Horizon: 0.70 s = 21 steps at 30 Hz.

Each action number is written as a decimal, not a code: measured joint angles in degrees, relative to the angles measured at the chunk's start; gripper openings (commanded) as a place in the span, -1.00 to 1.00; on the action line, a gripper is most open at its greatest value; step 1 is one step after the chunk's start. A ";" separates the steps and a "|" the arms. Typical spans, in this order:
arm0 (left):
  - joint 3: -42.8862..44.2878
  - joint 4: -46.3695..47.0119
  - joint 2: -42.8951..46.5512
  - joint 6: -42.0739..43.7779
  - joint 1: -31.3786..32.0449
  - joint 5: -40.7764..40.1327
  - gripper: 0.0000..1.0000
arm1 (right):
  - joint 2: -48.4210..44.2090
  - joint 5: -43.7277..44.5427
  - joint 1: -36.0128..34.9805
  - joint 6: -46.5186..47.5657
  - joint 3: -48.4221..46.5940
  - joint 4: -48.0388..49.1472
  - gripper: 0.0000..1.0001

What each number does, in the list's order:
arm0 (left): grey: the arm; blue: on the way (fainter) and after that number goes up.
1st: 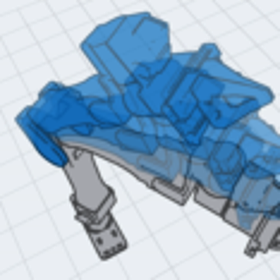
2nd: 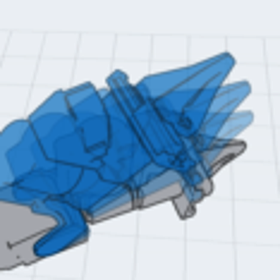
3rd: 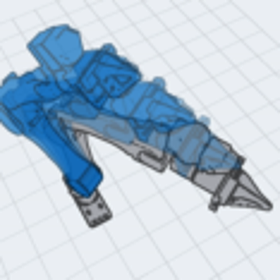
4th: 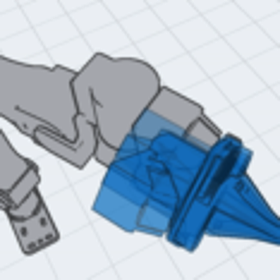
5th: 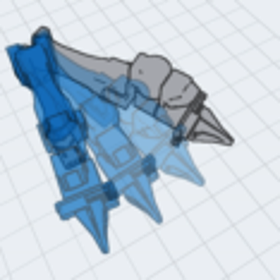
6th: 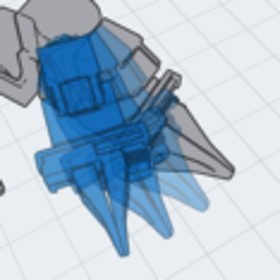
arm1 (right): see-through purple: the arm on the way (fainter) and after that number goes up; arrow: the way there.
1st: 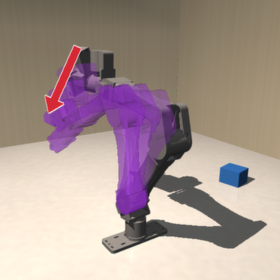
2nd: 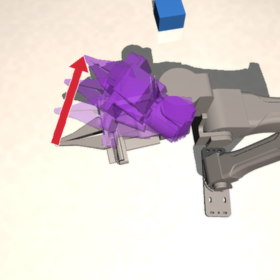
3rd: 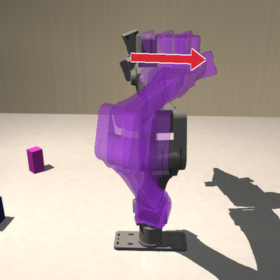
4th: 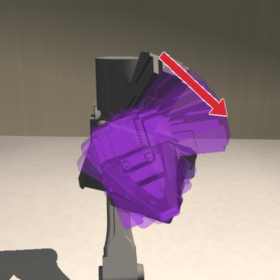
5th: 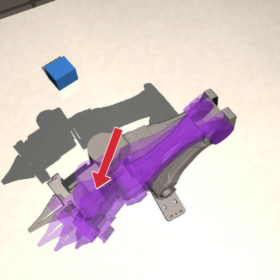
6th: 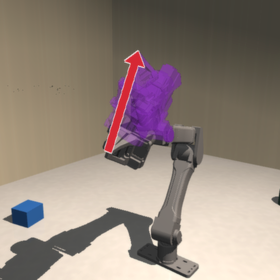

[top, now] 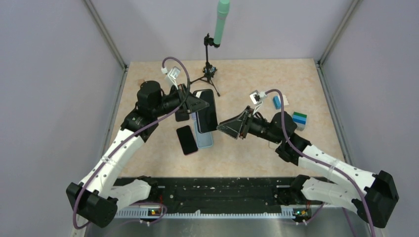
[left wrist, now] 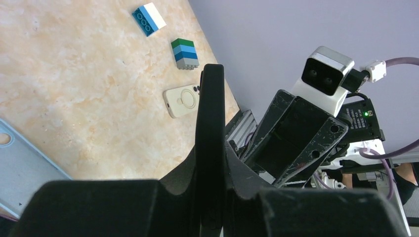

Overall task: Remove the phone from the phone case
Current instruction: Remove the phone case from the phone.

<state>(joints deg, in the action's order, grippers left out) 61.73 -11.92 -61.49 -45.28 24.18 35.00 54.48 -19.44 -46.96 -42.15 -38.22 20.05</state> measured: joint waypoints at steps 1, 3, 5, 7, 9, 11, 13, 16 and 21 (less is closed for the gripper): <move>-0.11 0.24 0.00 0.00 0.00 0.00 -1.00 | 0.24 -0.20 0.00 -1.05 0.00 1.14 -0.25; -0.33 0.50 0.00 0.00 0.00 -0.09 -1.00 | 0.61 -0.39 0.00 -2.29 0.02 2.34 -0.25; -0.50 0.79 0.00 -0.02 0.00 -0.11 -1.00 | 0.98 -0.37 0.00 -3.15 0.02 3.10 -0.25; -0.63 1.22 0.00 -0.02 0.00 -0.11 -1.00 | 1.20 -0.17 0.00 -3.67 0.04 3.15 -0.25; -0.72 1.62 0.00 -0.02 0.00 -0.15 -1.00 | 1.20 0.31 0.00 -4.04 0.28 3.15 -0.24; -0.81 1.68 0.07 -0.02 0.00 -0.15 -1.00 | 1.22 0.76 0.00 -4.13 0.33 2.67 -0.23; -0.92 1.75 0.17 -0.02 0.00 -0.15 -1.00 | 1.22 1.42 0.00 -4.13 0.35 2.51 -0.23; -1.01 2.03 0.24 -0.02 0.00 -0.15 -1.00 | 1.25 1.88 0.00 -4.11 0.35 2.47 -0.23; -1.29 2.69 0.26 -0.02 0.00 -0.15 -1.00 | 2.16 1.84 0.00 -4.09 0.35 2.58 -0.22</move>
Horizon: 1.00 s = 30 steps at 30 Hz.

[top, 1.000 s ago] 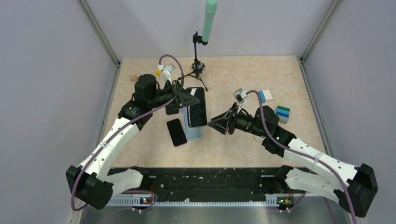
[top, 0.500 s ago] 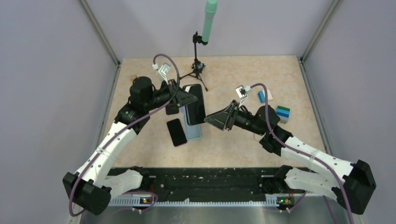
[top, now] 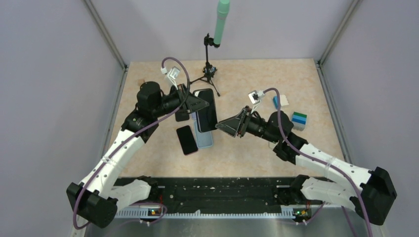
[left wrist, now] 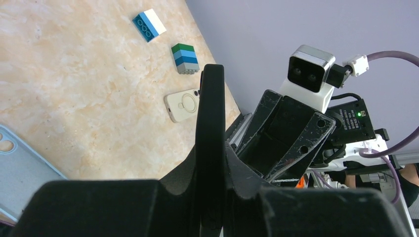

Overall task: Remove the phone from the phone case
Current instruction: Remove the phone case from the phone.

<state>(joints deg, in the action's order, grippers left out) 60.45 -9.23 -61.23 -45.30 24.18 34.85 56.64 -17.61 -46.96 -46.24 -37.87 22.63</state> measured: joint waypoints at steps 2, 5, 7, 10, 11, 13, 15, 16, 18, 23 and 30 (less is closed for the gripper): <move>-0.15 0.11 0.00 0.04 -0.11 -0.04 -1.00 | 0.57 0.00 0.02 0.02 0.00 0.13 -0.20; -0.35 0.13 0.00 0.04 -0.15 -0.31 -1.00 | 0.85 -0.02 0.15 0.09 0.00 0.35 -0.19; -0.37 0.15 0.00 0.04 -0.15 -0.39 -1.00 | 0.85 -0.04 0.15 0.15 0.00 0.44 -0.19; -0.39 0.20 0.02 0.04 -0.15 -0.46 -1.00 | 0.87 -0.04 0.15 0.20 0.00 0.55 -0.19; -0.42 0.20 0.02 0.04 -0.15 -0.48 -1.00 | 0.90 -0.04 0.15 0.20 0.00 0.55 -0.19; -0.48 0.22 0.02 0.02 -0.15 -0.59 -1.00 | 1.05 -0.07 0.15 0.33 0.00 0.57 -0.19; -0.68 0.20 0.11 0.09 -0.15 -0.96 -1.00 | 1.36 -0.04 0.15 0.66 0.00 0.52 -0.19; -0.76 0.17 0.15 0.09 -0.15 -1.16 -1.00 | 1.51 -0.02 0.15 0.76 0.00 0.55 -0.19; -0.98 0.17 0.39 0.26 -0.15 -1.60 -1.00 | 1.73 0.00 0.15 1.05 0.00 0.50 -0.16; -1.01 0.24 0.98 0.28 -0.15 -2.99 -1.00 | 2.08 -0.07 0.15 1.68 0.17 0.15 -0.07; -1.22 0.46 1.14 0.24 -0.15 -3.23 -1.00 | 3.26 -1.79 0.15 2.27 1.14 0.50 -0.27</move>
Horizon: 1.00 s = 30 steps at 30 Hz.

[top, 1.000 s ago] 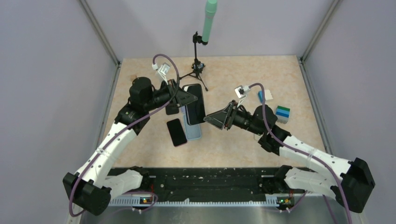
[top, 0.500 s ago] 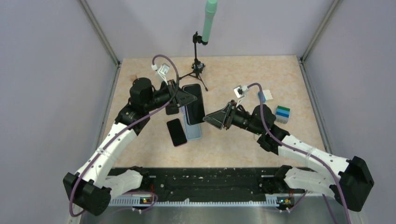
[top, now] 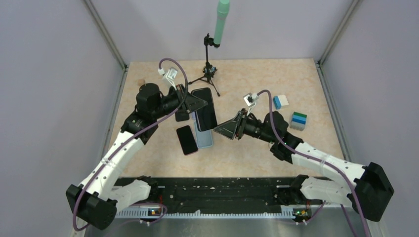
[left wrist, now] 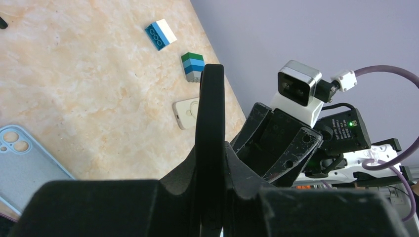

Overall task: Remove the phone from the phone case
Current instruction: Remove the phone case from the phone.

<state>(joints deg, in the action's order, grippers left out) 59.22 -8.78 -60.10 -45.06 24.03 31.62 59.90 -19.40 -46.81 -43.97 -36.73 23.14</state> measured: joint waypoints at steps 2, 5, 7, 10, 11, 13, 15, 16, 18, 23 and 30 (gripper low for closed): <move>-0.20 0.22 0.00 0.00 0.00 0.00 -1.00 | 0.09 -0.39 0.00 -0.13 0.33 1.05 -0.32; -0.42 0.22 0.00 0.02 0.00 -0.02 -1.00 | 0.09 -0.57 0.00 -0.20 0.48 1.55 -0.31; -0.46 0.22 0.00 0.04 0.00 -0.02 -1.00 | 0.07 -0.33 0.00 -0.15 0.48 1.36 -0.22; -0.46 0.22 0.00 0.04 0.00 0.00 -1.00 | 0.00 0.09 0.00 -0.15 0.48 1.27 -0.21; -0.46 0.22 -0.02 0.04 0.00 0.00 -1.00 | -0.04 0.09 0.00 -0.20 0.48 1.29 -0.21; -0.46 0.22 -0.02 0.00 0.00 0.04 -1.00 | -0.17 0.07 0.00 -0.26 0.48 1.38 -0.22; -0.48 0.26 -0.02 -0.09 0.00 0.33 -1.00 | -0.20 0.00 0.00 -0.68 0.48 1.77 -0.23; -0.48 0.42 -0.02 -0.22 0.00 0.52 -1.00 | -0.20 -0.13 0.00 -0.87 0.48 1.99 -0.23; -0.52 1.01 -0.02 -0.39 0.00 0.90 -1.00 | -0.20 -0.15 0.00 -1.25 0.48 2.34 -0.23; -0.85 3.32 -0.02 -1.22 -0.39 2.60 -1.00 | -0.15 -0.48 0.00 -2.38 0.63 3.82 -0.23; -2.49 9.09 -0.04 -2.93 -1.20 6.29 -1.00 | 1.46 -1.70 0.50 -4.28 0.74 6.56 -0.23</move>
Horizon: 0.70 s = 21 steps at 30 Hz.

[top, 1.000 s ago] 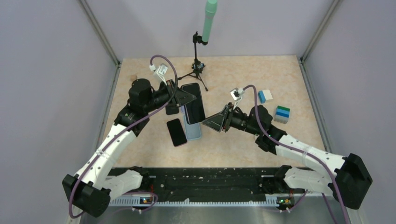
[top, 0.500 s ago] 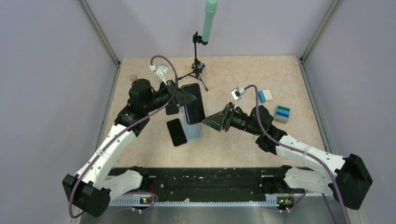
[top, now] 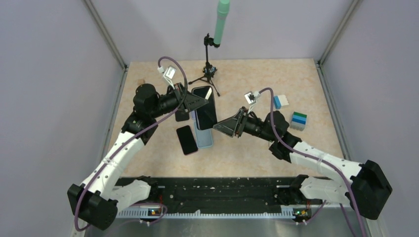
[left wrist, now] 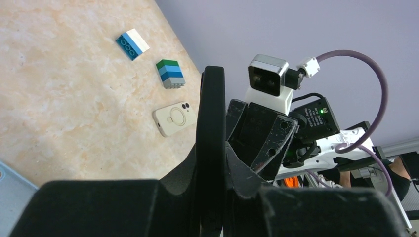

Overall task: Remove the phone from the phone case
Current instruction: Remove the phone case from the phone.

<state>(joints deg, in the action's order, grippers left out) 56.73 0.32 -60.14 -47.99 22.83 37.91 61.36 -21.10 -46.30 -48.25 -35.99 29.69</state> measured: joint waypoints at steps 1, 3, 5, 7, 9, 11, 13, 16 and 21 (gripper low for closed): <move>-0.20 0.70 0.00 -0.13 -0.11 0.48 -1.00 | 0.20 -0.13 0.00 -0.11 0.02 0.42 -0.24; -0.39 1.99 0.00 -0.42 -0.31 1.27 -1.00 | 0.33 -0.31 0.00 -0.44 0.02 1.09 -0.24; -0.61 3.10 0.00 -0.66 -0.37 1.75 -1.00 | 0.33 -0.61 0.00 -0.50 0.02 1.66 -0.24; -0.76 4.09 -0.02 -0.98 -0.42 2.01 -1.00 | 0.55 -1.03 0.00 -0.74 0.02 2.45 -0.24; -0.94 5.05 -0.02 -1.33 -0.46 2.29 -1.00 | 1.09 -1.60 0.00 -1.11 0.09 3.78 -0.24; -1.05 5.86 -0.02 -1.51 -0.48 2.40 -1.00 | 1.49 -2.25 0.00 -1.57 0.37 5.31 -0.25; -1.09 6.36 -0.02 -1.66 -0.48 2.78 -1.00 | 1.86 -3.10 0.00 -2.23 0.70 6.97 -0.25; -1.11 7.23 -0.04 -1.86 -0.48 3.06 -1.00 | 2.54 -4.39 0.00 -3.37 0.76 8.96 -0.27; -1.55 8.35 -0.13 -3.34 0.15 3.43 -1.00 | 3.21 -5.99 -0.17 -5.18 0.72 13.31 -0.28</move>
<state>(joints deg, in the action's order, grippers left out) 55.18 8.67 -60.27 -51.33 22.98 41.34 64.58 -27.09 -46.48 -53.43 -35.27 43.00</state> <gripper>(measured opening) 0.168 0.363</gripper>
